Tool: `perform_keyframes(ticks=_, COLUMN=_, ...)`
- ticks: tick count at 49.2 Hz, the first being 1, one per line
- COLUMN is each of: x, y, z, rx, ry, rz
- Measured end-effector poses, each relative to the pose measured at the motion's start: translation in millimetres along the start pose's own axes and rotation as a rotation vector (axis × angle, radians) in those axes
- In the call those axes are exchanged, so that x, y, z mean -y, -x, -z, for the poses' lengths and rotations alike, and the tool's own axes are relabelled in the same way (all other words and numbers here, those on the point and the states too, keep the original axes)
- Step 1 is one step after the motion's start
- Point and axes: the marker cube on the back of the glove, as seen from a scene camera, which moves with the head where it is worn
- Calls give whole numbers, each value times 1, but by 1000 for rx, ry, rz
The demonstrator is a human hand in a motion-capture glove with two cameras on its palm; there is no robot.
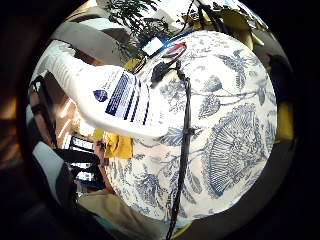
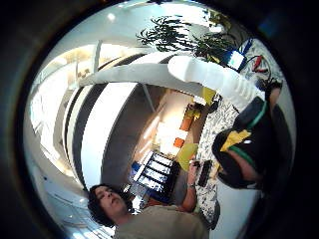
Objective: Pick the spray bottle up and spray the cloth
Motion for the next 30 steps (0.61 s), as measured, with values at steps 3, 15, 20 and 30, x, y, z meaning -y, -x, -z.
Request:
perform_keyframes(ticks=3, x=4, y=3, z=-2, rx=-5, ry=-59, rz=3)
perform_keyframes(ticks=15, x=-41, y=19, z=17, rx=-175, ry=144, rz=-58)
perform_keyframes(ticks=20, x=-73, y=27, z=30, rx=-257, ry=215, rz=-70)
perform_keyframes(ticks=30, x=-119, y=35, z=36, rx=-214, ry=84, rz=-31)
